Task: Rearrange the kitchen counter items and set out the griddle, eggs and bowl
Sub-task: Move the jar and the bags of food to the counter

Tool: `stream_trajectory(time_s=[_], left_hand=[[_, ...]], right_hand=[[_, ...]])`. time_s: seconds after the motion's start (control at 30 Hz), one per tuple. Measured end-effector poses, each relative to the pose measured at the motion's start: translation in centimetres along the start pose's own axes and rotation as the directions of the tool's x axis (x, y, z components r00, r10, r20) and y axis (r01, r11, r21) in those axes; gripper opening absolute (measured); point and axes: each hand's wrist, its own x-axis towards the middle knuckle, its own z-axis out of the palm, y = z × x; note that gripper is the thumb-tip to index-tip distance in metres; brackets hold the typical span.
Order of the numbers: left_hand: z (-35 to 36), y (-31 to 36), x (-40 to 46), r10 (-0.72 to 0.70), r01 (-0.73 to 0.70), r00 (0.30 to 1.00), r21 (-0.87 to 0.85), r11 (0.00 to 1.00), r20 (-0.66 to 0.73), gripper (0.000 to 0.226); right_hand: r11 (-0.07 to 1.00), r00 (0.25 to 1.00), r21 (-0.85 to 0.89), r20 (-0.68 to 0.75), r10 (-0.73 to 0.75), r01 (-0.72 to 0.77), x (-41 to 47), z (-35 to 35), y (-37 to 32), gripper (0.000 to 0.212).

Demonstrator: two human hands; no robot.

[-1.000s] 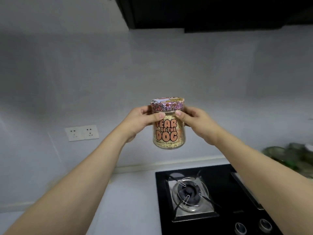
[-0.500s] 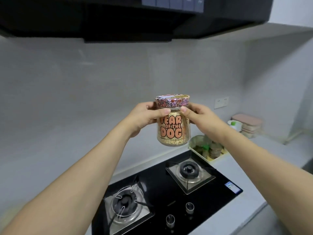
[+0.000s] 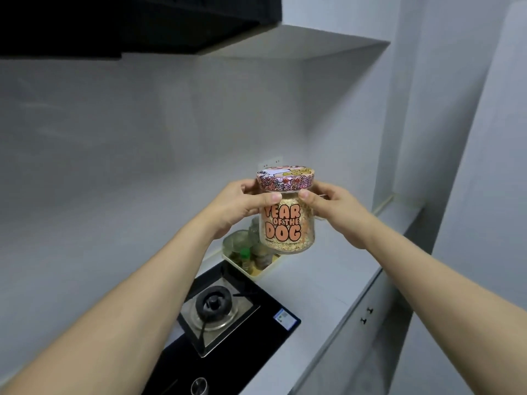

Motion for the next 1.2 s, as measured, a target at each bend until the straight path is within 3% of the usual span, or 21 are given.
stream_trajectory(time_s=[0.27,0.43,0.63,0.97,1.2], left_hand=[[4.6,-2.6,11.9,0.018,-0.015,0.993,-0.025,1.000,0.119,0.058],[5.4,-3.5,20.4,0.038,-0.034,0.988,-0.028,0.999,0.149,0.065],[7.9,-4.6,28.6,0.069,-0.048,0.976,-0.107,0.993,0.208,0.058],[12.8,-10.9,40.2,-0.013,0.050,0.953,-0.114,0.992,0.303,0.043],[16.8,-18.0,47.9,-0.118,0.188,0.922,-0.157,0.970,0.370,0.048]], right_hand=[[0.997,0.994,0.017,-0.071,0.079,-0.078,5.7,-7.7,5.5,0.030],[0.993,0.991,-0.068,-0.106,0.084,-0.092,11.4,-11.9,7.3,0.034],[0.994,0.981,-0.059,-0.172,0.085,-0.097,15.7,-16.4,10.5,0.029],[0.978,0.953,0.094,-0.225,0.204,-0.187,21.8,-21.7,19.5,0.026],[0.953,0.932,0.171,-0.225,0.285,-0.250,25.8,-25.7,27.8,0.028]])
